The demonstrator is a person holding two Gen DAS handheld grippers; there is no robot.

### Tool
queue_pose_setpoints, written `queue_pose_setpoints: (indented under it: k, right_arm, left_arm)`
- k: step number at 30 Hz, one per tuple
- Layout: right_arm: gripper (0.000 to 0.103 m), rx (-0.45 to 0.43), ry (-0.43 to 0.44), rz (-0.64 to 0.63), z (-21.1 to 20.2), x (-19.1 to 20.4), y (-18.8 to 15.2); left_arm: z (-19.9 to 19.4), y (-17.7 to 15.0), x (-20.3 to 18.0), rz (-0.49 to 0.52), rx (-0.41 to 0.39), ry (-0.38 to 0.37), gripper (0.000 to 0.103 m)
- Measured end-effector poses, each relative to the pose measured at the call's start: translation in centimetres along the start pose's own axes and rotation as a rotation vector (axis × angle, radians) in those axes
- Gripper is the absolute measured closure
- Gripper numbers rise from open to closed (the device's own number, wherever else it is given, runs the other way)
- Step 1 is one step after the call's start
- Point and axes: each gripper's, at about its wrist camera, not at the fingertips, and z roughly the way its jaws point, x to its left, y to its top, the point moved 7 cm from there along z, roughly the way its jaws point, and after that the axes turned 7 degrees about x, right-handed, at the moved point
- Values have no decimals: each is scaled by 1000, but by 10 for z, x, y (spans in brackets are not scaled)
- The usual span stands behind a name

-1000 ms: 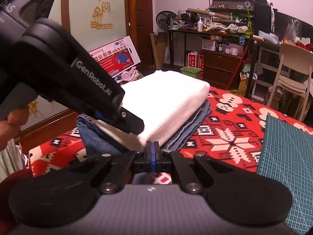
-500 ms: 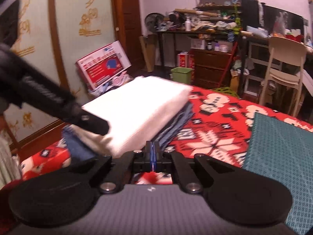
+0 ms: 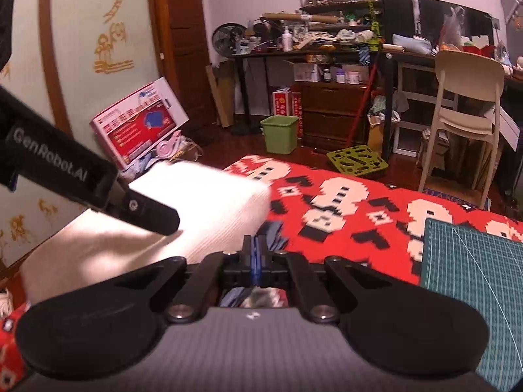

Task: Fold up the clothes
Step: 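Press the cream sweater's end on the jeans stack with both closed tools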

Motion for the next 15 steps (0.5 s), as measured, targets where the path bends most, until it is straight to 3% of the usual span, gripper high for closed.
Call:
queue_pose_setpoints:
  k: [8, 15]
  right_arm:
    - [102, -11, 6, -35, 34, -9, 16]
    - [102, -13, 21, -82, 25, 5, 5]
  left_arm:
    - [12, 10, -5, 3, -7, -2, 94]
    - [3, 0, -8, -8, -2, -15, 94]
